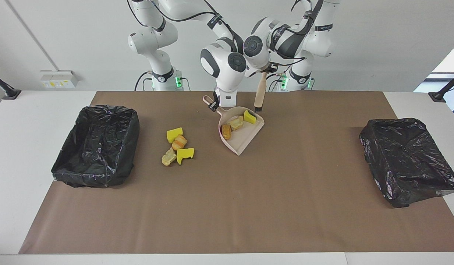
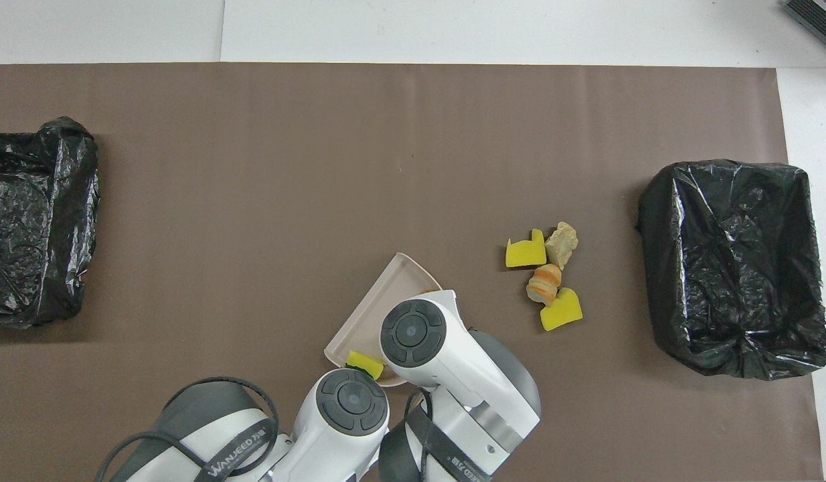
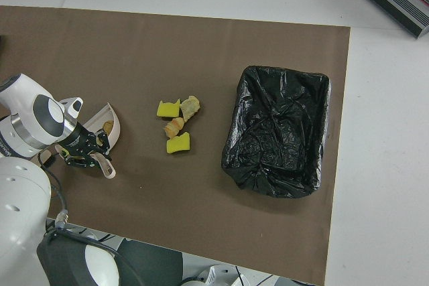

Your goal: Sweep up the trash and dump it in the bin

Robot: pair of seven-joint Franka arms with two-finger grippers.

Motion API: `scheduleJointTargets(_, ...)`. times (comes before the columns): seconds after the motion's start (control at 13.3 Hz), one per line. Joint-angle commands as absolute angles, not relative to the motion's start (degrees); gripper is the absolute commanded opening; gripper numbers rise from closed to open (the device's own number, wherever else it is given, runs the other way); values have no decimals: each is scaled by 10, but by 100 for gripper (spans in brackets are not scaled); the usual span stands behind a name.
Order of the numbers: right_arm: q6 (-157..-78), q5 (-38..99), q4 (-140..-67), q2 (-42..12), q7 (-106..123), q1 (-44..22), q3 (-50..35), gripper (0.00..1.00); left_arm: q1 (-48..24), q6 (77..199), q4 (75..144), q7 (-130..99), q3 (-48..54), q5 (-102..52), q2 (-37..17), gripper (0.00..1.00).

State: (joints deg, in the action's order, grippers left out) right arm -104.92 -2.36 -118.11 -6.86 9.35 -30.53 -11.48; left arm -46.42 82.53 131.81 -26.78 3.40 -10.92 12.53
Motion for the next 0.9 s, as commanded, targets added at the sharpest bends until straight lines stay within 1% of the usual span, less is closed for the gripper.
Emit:
scheduleJointTargets(0.0, -1060, -12, -1187, -63, 79, -302, -117, 0, -501, 873, 1389, -302, 34, -113, 187, 0)
scheduleJointTargets(0.15, -1060, -12, -1187, -63, 79, -303, -117, 0, -511, 927, 1414, -344, 33, -121, 198, 0)
scheduleJointTargets(0.45, -1060, -12, -1187, -63, 79, -303, -117, 0, -510, 968, 1428, -406, 33, -134, 201, 0)
scheduleJointTargets(0.82, -1060, -12, -1187, -63, 77, -303, -117, 0, -510, 1051, 1452, -507, 33, -134, 206, 0)
